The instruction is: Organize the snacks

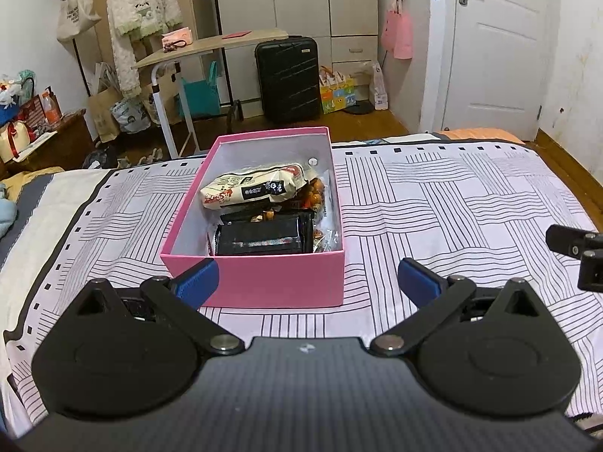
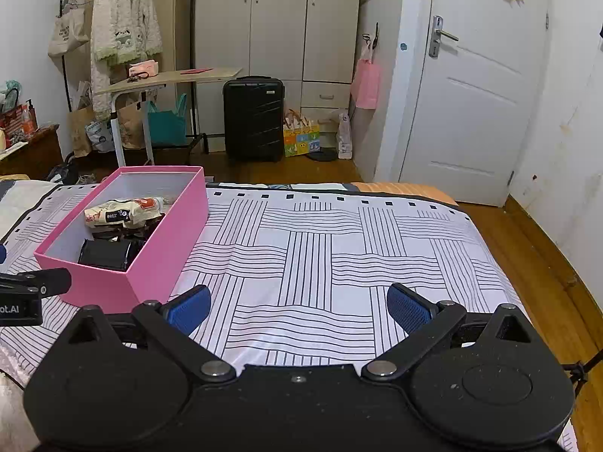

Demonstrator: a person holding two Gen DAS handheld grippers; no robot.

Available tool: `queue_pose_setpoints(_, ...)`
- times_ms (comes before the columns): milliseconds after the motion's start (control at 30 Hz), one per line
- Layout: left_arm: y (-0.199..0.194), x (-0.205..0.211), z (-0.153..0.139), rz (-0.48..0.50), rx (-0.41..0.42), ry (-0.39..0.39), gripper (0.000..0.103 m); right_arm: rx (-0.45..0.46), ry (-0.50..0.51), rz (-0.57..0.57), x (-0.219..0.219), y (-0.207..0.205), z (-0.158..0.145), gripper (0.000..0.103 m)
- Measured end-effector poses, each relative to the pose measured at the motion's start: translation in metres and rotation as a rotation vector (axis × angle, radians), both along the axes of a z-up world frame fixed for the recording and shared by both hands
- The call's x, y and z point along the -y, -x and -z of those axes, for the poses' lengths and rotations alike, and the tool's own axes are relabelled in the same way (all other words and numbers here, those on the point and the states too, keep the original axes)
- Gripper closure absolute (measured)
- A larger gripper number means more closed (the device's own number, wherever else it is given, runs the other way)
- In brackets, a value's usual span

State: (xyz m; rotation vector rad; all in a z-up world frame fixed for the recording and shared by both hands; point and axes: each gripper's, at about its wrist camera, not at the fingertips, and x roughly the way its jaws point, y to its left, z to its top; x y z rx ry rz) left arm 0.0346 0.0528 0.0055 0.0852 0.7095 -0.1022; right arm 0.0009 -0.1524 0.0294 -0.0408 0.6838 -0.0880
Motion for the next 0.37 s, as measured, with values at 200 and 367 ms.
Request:
queue_pose_setpoints(200, 0.0008, -0.0025, -0.0006, -0.002, 0.013, -0.002, 0.000, -0.003, 0.006, -0.002, -0.0019, -0.0007, 0.0003, 0.002)
queue_pose_setpoints(367, 0.0022, -0.0023, -0.0014, 0.005, 0.025, -0.006, 0.000, -0.008, 0.003, 0.002, -0.0012, -0.0017, 0.0013, 0.002)
